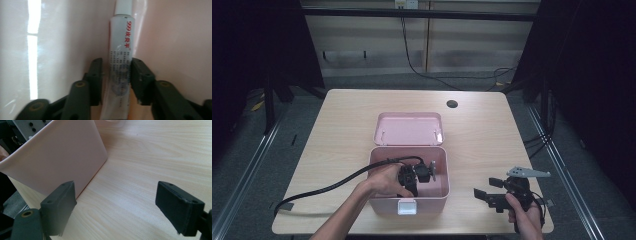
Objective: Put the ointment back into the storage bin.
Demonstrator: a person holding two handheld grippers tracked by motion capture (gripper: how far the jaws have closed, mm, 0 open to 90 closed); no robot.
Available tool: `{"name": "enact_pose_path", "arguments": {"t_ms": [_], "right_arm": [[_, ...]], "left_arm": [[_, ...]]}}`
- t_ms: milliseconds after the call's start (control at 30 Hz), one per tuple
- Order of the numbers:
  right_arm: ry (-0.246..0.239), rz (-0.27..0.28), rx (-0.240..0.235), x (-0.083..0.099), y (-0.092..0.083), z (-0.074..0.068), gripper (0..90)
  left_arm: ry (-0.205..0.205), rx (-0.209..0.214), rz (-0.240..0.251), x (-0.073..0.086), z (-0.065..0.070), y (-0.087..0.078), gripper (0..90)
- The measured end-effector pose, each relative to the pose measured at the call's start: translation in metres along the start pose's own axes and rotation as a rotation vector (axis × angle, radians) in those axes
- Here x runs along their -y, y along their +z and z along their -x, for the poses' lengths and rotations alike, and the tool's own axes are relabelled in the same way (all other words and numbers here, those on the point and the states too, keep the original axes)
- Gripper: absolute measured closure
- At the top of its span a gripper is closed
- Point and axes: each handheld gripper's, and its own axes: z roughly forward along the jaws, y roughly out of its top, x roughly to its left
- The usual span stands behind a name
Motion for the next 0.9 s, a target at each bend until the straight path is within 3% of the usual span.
{"name": "enact_pose_path", "arguments": {"t_ms": [300,600,900], "right_arm": [[0.002,-0.003,0.0,0.0,0.0,0.0,16.1],[-0.001,-0.001,-0.002,0.0,0.0,0.0,16.0],[-0.001,-0.001,-0.001,0.0,0.0,0.0,16.0]], "left_arm": [[-0.017,-0.04,0.024,-0.001,0.002,-0.005,50.6],[-0.047,-0.056,0.086,0.003,0.003,-0.021,48.5],[-0.036,-0.057,0.149,0.007,0.007,-0.034,47.5]]}}
